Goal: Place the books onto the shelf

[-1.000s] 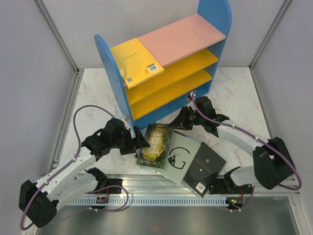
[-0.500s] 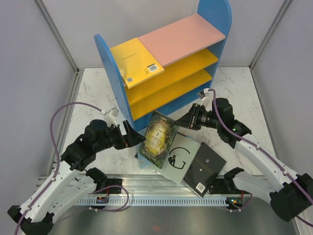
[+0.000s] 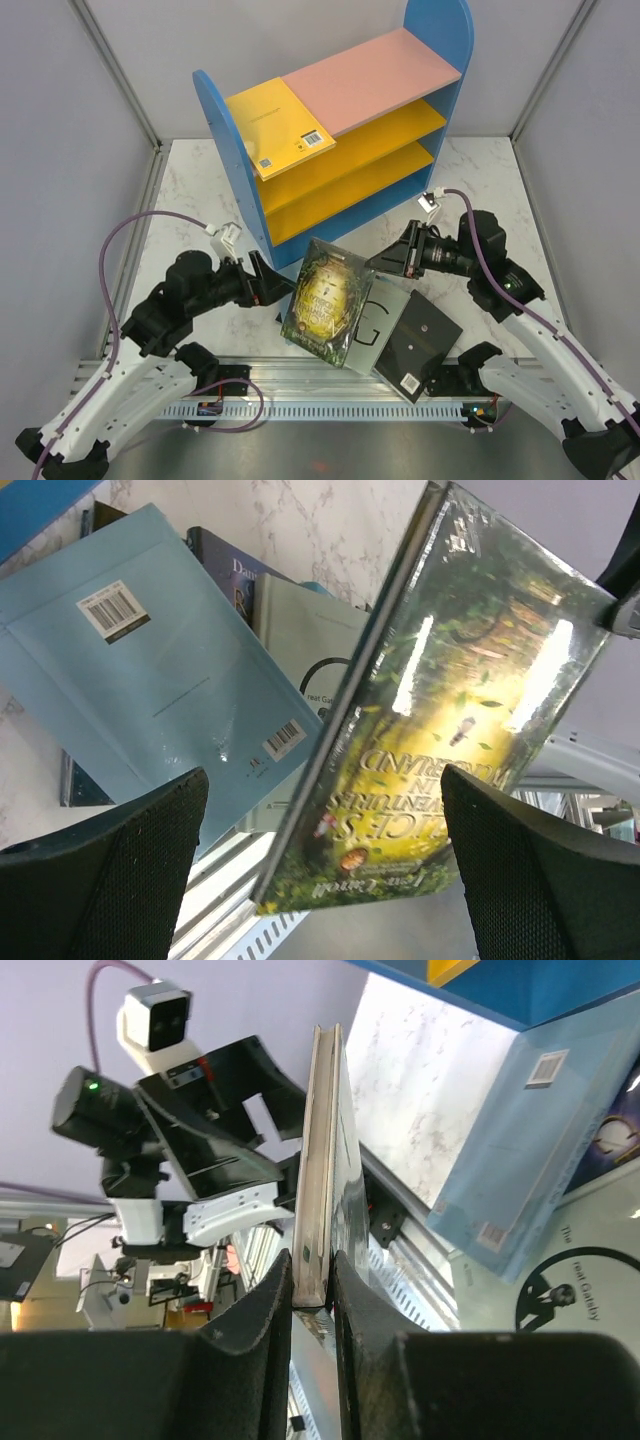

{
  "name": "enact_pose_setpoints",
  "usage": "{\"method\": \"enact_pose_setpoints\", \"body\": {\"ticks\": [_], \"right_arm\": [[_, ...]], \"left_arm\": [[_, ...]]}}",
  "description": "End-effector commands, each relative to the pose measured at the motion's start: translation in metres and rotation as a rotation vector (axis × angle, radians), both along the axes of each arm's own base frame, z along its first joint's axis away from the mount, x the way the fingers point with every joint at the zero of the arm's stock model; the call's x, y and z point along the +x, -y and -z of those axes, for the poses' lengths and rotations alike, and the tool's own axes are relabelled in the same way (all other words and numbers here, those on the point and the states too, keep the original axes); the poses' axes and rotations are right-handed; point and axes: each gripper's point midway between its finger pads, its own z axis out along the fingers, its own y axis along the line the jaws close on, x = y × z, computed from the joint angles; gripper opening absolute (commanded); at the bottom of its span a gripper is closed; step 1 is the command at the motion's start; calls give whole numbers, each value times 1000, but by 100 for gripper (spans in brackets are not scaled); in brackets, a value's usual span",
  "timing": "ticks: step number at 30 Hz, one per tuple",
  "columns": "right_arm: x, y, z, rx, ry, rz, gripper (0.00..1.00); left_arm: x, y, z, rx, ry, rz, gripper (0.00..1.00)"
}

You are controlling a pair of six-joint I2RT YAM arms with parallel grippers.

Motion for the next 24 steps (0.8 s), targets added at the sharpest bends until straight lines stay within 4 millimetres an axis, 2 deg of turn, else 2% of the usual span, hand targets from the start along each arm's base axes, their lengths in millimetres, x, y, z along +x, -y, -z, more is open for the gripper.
{"method": "enact_pose_setpoints", "body": {"ticks": [1, 3, 4, 6, 7, 8, 12, 14, 15, 18, 22, 23, 24], "right_arm": [[-21, 2, -39, 109, 27, -45, 0], [-24, 3, -42, 130, 36, -44, 0], [-25, 3, -36, 132, 15, -43, 0], [-31, 3, -42, 182, 6, -54, 0], [-31, 3, -37, 192, -13, -54, 0], [-36, 4, -46, 233, -6, -61, 0], [-40, 5, -45, 274, -47, -60, 0], [-41, 6, -55, 320, -10, -65, 0], [-42, 6, -59, 342, -30, -65, 0], [-43, 6, -70, 397, -27, -72, 0], [-43, 6, -78, 428, -21, -83, 0], [-42, 6, -78, 431, -17, -84, 0], [-42, 5, -77, 432, -21, -82, 0]], "left_arm": [[-6, 11, -18, -75, 96, 88, 100], [-9, 12, -22, -94, 115, 103, 100], [-11, 12, -24, -98, 123, 116, 100], [-18, 12, -28, -112, 146, 142, 100], [-19, 14, -31, -122, 156, 154, 100], [-22, 15, -34, -139, 163, 168, 100], [-42, 31, -37, -264, 138, 302, 100], [-46, 36, -40, -314, 131, 338, 100], [-48, 37, -31, -309, 106, 351, 100], [-48, 35, -20, -290, 84, 339, 100], [-49, 34, -18, -296, 72, 328, 100], [-51, 36, -17, -323, 52, 332, 98], [-54, 38, -27, -364, 76, 359, 90]]}}
